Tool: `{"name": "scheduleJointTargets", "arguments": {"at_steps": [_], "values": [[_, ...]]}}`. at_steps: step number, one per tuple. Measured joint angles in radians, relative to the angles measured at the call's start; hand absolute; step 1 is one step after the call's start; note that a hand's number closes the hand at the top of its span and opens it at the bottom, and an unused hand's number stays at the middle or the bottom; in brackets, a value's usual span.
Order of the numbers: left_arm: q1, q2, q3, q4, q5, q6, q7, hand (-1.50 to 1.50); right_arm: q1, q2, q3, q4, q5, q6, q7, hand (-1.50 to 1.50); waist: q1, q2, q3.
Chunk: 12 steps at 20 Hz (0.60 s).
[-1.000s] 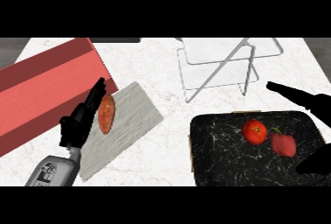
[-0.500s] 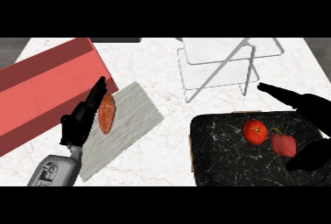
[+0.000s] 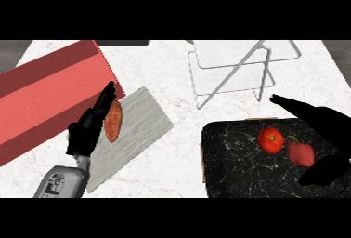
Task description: Pick the tomato from the tray and place it in the tiered shelf
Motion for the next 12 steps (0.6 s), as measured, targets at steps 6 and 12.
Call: {"name": "scheduleJointTargets", "arguments": {"at_steps": [6, 12], "values": [[0.006, -0.006, 0.030, 0.002, -0.011, -0.026, -0.004, 0.00, 0.005, 0.022, 0.020, 0.055, 0.102, -0.024, -0.062, -1.50, 0.001, 0.000, 0.000], [0.018, -0.017, 0.051, -0.012, -0.027, -0.043, -0.006, 0.00, -0.009, 0.045, 0.024, 0.123, 0.185, -0.054, -0.123, -1.50, 0.002, 0.000, 0.000]]}}
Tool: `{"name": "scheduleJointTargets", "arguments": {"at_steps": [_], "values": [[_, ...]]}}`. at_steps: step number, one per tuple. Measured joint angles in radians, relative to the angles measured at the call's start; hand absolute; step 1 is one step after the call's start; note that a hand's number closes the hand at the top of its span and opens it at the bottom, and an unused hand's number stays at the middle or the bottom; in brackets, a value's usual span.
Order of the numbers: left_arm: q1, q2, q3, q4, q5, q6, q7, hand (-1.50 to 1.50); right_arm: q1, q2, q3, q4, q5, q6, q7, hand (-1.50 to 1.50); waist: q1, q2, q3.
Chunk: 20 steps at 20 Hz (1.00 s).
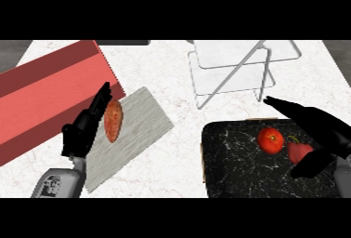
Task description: Pick the tomato from the tray and place it in the tiered shelf
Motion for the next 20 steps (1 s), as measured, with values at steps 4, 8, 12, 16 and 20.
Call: {"name": "scheduleJointTargets", "arguments": {"at_steps": [4, 8, 12, 16, 20], "values": [[-0.006, -0.008, 0.012, 0.003, -0.007, -0.013, 0.004, 0.00, 0.000, 0.018, 0.008, 0.035, 0.049, -0.021, -0.025, -1.50, 0.000, 0.000, 0.000], [0.007, -0.026, 0.010, -0.018, -0.026, -0.010, 0.010, 0.00, 0.014, 0.040, 0.016, 0.065, 0.099, -0.053, -0.055, -1.50, 0.000, 0.000, 0.000], [0.001, -0.024, 0.028, -0.011, -0.025, -0.028, 0.010, 0.00, 0.012, 0.036, 0.003, 0.104, 0.120, -0.054, -0.101, -1.50, -0.001, 0.000, 0.000], [-0.021, -0.029, 0.046, 0.034, -0.031, -0.037, -0.014, 0.00, 0.004, 0.066, 0.022, 0.147, 0.160, -0.080, -0.122, -1.50, -0.001, 0.000, 0.000], [0.001, -0.045, 0.036, 0.012, -0.045, -0.040, -0.012, 0.00, -0.006, 0.078, 0.023, 0.185, 0.190, -0.087, -0.143, -1.50, 0.000, 0.000, 0.000]]}}
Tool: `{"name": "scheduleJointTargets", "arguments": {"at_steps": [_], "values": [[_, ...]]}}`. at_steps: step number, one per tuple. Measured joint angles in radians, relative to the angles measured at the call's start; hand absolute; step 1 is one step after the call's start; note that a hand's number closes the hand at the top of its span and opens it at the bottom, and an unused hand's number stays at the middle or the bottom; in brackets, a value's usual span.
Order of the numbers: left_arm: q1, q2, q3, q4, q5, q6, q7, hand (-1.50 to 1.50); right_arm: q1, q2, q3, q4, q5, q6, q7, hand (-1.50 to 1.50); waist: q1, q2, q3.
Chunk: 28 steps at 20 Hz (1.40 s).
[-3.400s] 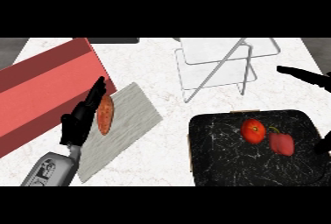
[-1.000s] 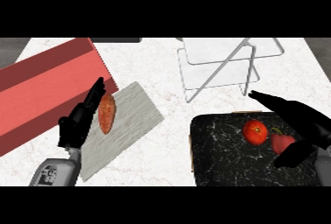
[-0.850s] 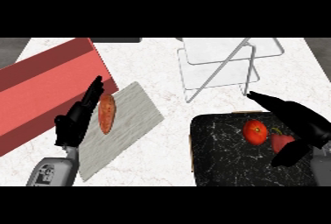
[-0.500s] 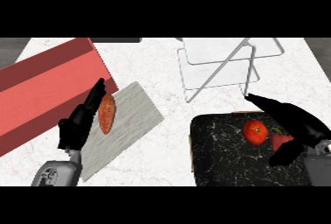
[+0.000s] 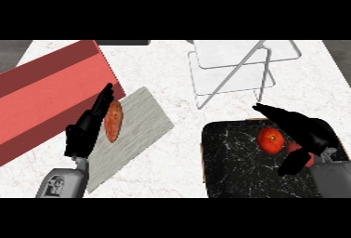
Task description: Pick the tomato from the tray and place it in the tiered shelf
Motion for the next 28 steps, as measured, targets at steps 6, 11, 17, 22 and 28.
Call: {"name": "scheduleJointTargets", "arguments": {"at_steps": [6, 11, 17, 22, 28], "values": [[0.016, -0.019, -0.008, -0.030, -0.019, 0.012, 0.015, 0.00, 0.015, -0.021, 0.031, 0.018, 0.059, -0.015, -0.063, 1.50, 0.000, -0.001, 0.000], [0.011, -0.028, -0.003, -0.015, -0.028, 0.014, 0.003, 0.00, 0.019, -0.027, 0.038, 0.015, 0.103, -0.065, -0.127, 1.50, 0.000, -0.001, -0.001], [-0.009, -0.016, 0.020, -0.007, -0.016, -0.002, 0.015, 0.00, 0.057, 0.114, 0.098, -0.081, 0.158, -0.092, 0.012, 1.50, -0.006, -0.003, -0.001], [-0.006, -0.020, 0.008, -0.007, -0.021, -0.007, 0.014, 0.00, 0.091, 0.284, 0.288, -0.146, 0.184, -0.208, 0.348, 1.50, 0.006, -0.006, -0.002], [-0.015, -0.022, 0.009, 0.009, -0.019, -0.011, 0.001, 0.00, 0.105, 0.341, 0.557, -0.244, 0.101, -0.490, 0.669, 1.50, 0.015, -0.004, 0.000]]}}
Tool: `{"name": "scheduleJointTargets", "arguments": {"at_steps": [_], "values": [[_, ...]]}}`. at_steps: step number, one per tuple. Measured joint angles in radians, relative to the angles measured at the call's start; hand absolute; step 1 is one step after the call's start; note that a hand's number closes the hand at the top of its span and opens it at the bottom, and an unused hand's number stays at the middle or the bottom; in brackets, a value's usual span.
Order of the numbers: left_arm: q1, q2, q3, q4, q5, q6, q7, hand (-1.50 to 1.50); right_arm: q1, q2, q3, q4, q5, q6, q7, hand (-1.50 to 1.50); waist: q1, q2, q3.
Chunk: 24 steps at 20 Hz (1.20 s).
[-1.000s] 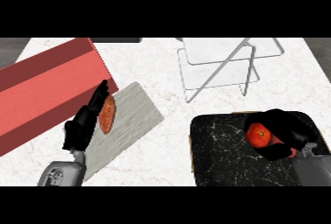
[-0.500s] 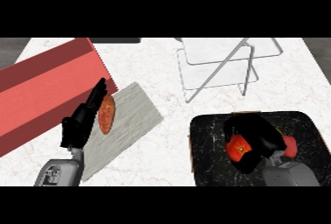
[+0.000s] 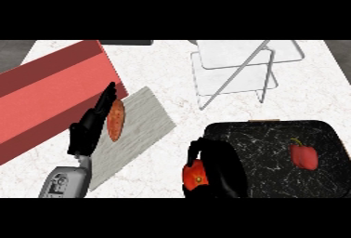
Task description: Pick the tomato from the tray and place it in the tiered shelf
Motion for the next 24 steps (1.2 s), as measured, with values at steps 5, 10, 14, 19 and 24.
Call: {"name": "scheduleJointTargets", "arguments": {"at_steps": [5, 10, 14, 19, 24], "values": [[-0.024, 0.003, 0.008, 0.015, 0.000, 0.001, 0.007, 0.00, -0.094, 0.012, 0.192, -0.102, -0.009, -0.232, 0.245, 1.50, 0.000, -0.001, -0.001], [-0.016, -0.005, 0.005, 0.029, -0.006, 0.008, -0.007, 0.00, -0.267, 0.011, 0.287, -0.183, 0.071, -0.317, 0.448, 1.50, -0.004, -0.002, -0.002], [0.005, 0.002, 0.008, 0.014, 0.001, -0.001, -0.005, 0.00, -0.386, 0.006, 0.269, -0.227, 0.149, -0.286, 0.526, 1.50, -0.008, -0.005, -0.002], [-0.008, -0.003, 0.006, 0.010, -0.004, 0.006, 0.008, 0.00, -0.524, 0.003, 0.205, -0.235, 0.216, -0.240, 0.580, 1.50, -0.011, -0.005, -0.002], [-0.006, -0.006, 0.011, 0.037, -0.010, 0.013, -0.015, 0.00, -0.653, 0.002, 0.086, -0.235, 0.252, -0.174, 0.594, 1.50, -0.017, -0.004, -0.003]]}}
